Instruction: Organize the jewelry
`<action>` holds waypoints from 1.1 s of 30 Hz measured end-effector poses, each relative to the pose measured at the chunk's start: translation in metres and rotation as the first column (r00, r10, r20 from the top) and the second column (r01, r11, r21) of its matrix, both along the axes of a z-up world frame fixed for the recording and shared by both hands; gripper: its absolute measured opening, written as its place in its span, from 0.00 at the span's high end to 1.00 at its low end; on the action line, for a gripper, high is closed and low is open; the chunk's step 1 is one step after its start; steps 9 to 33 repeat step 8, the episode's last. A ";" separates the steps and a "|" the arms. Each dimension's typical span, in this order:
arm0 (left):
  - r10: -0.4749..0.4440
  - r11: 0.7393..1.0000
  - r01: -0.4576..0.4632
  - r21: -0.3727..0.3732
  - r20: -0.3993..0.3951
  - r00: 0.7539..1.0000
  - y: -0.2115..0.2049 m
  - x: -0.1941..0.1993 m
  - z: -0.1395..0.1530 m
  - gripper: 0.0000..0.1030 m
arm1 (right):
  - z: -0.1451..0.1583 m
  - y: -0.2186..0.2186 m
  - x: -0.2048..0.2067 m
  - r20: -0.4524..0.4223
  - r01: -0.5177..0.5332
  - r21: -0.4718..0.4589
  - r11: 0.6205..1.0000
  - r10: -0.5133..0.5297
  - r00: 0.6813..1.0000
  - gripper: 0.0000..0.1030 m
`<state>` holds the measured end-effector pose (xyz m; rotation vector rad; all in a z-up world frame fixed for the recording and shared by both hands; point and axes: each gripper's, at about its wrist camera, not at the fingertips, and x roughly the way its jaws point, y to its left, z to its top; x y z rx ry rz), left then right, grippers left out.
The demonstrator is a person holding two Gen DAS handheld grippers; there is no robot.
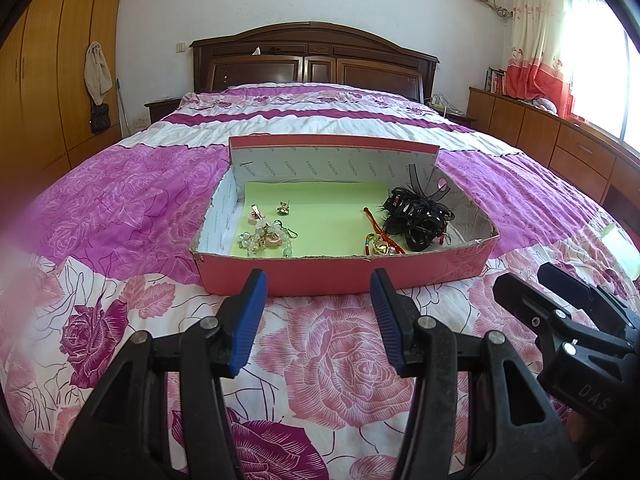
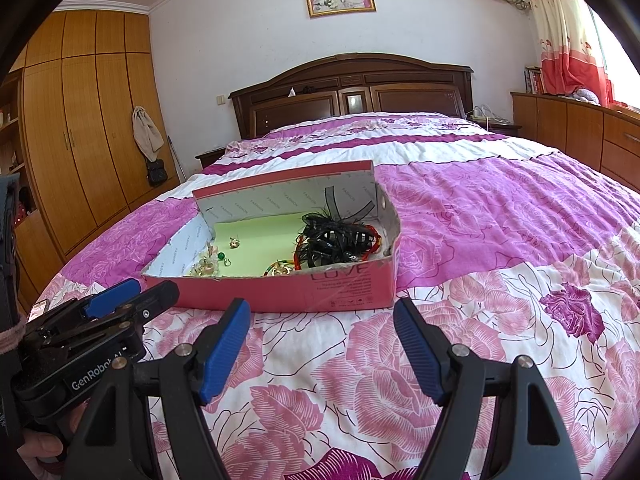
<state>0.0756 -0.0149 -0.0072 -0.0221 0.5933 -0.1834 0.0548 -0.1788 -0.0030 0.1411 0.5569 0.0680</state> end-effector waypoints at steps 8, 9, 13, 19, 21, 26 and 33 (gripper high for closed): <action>-0.002 1.000 0.002 0.001 -0.001 1.000 0.000 0.000 0.000 0.56 | 0.000 0.000 0.000 0.000 0.000 0.000 1.000 0.000 1.000 0.26; -0.002 1.000 0.002 0.001 -0.001 1.000 0.000 0.000 0.000 0.56 | 0.000 0.000 0.000 0.000 0.000 0.000 1.000 0.000 1.000 0.26; -0.002 1.000 0.002 0.001 -0.001 1.000 0.000 0.000 0.000 0.56 | 0.000 0.000 0.000 0.000 0.000 0.000 1.000 0.000 1.000 0.26; -0.002 1.000 0.002 0.001 -0.001 1.000 0.000 0.000 0.000 0.56 | 0.000 0.000 0.000 0.000 0.000 0.000 1.000 0.000 1.000 0.26; -0.002 1.000 0.002 0.001 -0.001 1.000 0.000 0.000 0.000 0.56 | 0.000 0.000 0.000 0.000 0.000 0.000 1.000 0.000 1.000 0.26; -0.002 1.000 0.002 0.001 -0.001 1.000 0.000 0.000 0.000 0.56 | 0.000 0.000 0.000 0.000 0.000 0.000 1.000 0.000 1.000 0.26; -0.002 1.000 0.002 0.001 -0.001 1.000 0.000 0.000 0.000 0.56 | 0.000 0.000 0.000 0.000 0.000 0.000 1.000 0.000 1.000 0.26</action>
